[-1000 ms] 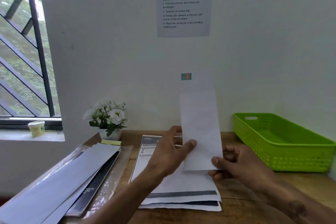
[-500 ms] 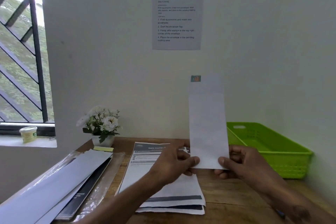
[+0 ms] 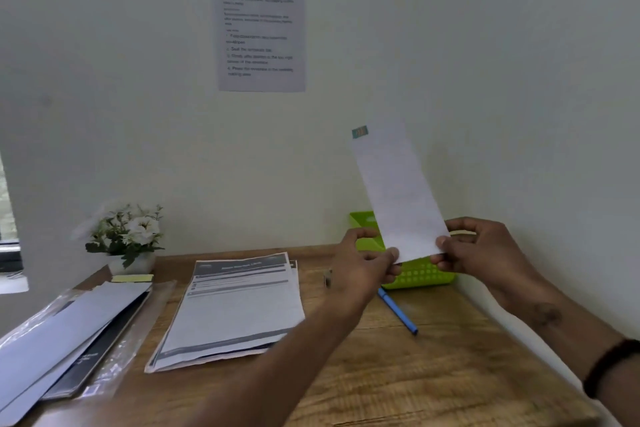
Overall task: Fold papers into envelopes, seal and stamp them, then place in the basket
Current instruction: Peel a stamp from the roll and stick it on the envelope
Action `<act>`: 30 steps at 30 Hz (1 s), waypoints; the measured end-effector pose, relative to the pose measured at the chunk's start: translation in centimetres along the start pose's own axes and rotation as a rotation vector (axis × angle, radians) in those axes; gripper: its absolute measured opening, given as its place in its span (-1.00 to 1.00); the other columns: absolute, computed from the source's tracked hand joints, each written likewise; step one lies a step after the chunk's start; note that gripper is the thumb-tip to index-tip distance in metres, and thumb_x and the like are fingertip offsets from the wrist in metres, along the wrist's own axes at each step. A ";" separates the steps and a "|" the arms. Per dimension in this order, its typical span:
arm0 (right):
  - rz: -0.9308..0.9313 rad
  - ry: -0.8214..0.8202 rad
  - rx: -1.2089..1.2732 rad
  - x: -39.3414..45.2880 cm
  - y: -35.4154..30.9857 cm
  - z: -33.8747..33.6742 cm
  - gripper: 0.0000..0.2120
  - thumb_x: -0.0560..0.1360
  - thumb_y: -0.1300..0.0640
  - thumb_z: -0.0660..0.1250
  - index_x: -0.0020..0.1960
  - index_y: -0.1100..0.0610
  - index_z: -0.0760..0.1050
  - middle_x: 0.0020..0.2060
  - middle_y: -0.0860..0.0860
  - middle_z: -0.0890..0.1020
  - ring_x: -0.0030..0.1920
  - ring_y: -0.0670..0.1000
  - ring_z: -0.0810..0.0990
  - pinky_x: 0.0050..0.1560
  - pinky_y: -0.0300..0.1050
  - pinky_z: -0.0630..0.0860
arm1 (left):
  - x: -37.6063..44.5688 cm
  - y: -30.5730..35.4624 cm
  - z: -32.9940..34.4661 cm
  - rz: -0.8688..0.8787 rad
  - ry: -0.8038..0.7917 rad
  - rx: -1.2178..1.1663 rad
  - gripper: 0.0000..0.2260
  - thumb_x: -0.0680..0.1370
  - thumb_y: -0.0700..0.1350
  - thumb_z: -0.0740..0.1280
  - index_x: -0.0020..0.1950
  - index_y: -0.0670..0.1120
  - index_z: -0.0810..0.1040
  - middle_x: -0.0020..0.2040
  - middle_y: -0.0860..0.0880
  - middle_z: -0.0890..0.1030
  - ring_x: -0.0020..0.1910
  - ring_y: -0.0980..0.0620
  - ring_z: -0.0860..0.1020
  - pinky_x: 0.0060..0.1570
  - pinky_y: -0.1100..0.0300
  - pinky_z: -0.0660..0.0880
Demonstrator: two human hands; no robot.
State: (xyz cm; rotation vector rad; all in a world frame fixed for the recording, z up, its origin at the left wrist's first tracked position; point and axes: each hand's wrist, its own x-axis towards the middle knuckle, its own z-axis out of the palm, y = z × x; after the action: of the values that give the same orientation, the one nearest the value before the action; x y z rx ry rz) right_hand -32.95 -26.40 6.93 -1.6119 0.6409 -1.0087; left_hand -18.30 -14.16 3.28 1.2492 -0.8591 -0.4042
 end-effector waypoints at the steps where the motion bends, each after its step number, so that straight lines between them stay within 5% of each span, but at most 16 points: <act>1: 0.010 0.024 -0.019 -0.1 0.2 -0.4 -0.67 0.58 0.39 0.39 0.33 0.33 0.49 -0.17 0.29 0.71 -0.31 0.11 0.72 -0.26 -0.12 0.70 | -0.1 -0.2 0.9 -0.018 0.029 -0.033 -0.63 0.57 -0.25 0.50 0.29 -0.10 0.46 -0.08 -0.25 0.73 -0.29 0.04 0.71 -0.21 0.17 0.67; 7: 0.066 0.121 -0.064 -0.2 1.9 -1.5 -0.68 0.55 0.44 0.37 0.28 0.25 0.54 -0.20 0.28 0.71 -0.16 0.25 0.75 0.05 0.18 0.70 | -0.6 -1.7 3.3 -0.116 0.099 -0.062 -0.72 0.58 -0.26 0.48 0.20 -0.12 0.46 -0.06 -0.21 0.72 -0.26 0.03 0.73 -0.22 0.19 0.68; 14: 0.050 0.190 0.120 0.7 3.0 -1.3 -0.92 0.55 0.48 0.36 -0.02 0.37 0.61 -0.24 0.23 0.65 -0.28 0.08 0.64 -0.24 -0.24 0.67 | 0.3 -1.0 3.8 -0.174 0.095 -0.144 -0.83 0.60 -0.23 0.46 0.13 -0.24 0.53 -0.18 -0.20 0.72 -0.33 0.03 0.71 -0.26 0.17 0.69; 18: 0.015 0.255 0.098 1.3 3.5 -0.6 -0.89 0.51 0.44 0.43 -0.12 0.28 0.65 -0.25 0.19 0.69 -0.22 0.12 0.68 0.09 0.10 0.67 | 1.5 -0.2 3.6 -0.164 0.102 -0.148 -0.86 0.62 -0.24 0.44 0.13 -0.28 0.59 -0.11 -0.24 0.72 -0.33 0.04 0.70 -0.22 0.16 0.70; 22: -0.044 0.330 -0.028 1.4 3.8 0.4 -0.80 0.40 0.34 0.53 -0.28 0.07 0.69 -0.33 0.09 0.74 -0.18 0.15 0.75 0.10 0.22 0.68 | 2.2 0.0 3.3 -0.173 0.109 -0.152 -0.80 0.64 -0.23 0.41 0.19 -0.34 0.60 -0.07 -0.28 0.72 -0.36 0.06 0.69 -0.28 0.21 0.68; 27: -0.139 0.385 -0.140 1.6 3.6 0.7 -0.84 0.44 0.24 0.51 -0.22 0.00 0.69 -0.25 0.03 0.75 -0.16 0.08 0.75 0.05 0.12 0.69 | 2.2 0.1 2.6 -0.223 0.086 -0.119 -0.72 0.72 -0.06 0.29 0.19 -0.27 0.62 -0.27 -0.13 0.68 -0.46 0.07 0.61 -0.42 0.23 0.60; 30: -0.216 0.413 -0.223 0.9 3.6 0.6 -0.89 0.50 0.26 0.45 -0.04 0.11 0.73 -0.18 0.02 0.72 -0.20 0.00 0.68 -0.11 -0.11 0.56 | 2.2 0.1 1.2 -0.220 0.091 -0.065 -0.68 0.74 0.01 0.24 0.16 -0.23 0.63 -0.37 -0.08 0.61 -0.50 0.07 0.53 -0.46 0.21 0.52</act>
State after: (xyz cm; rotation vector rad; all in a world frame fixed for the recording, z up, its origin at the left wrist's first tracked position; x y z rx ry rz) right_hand -31.62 -27.82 3.72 -1.7043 0.8947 -1.4951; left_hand -17.82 -16.41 4.16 1.2964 -0.6282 -0.5423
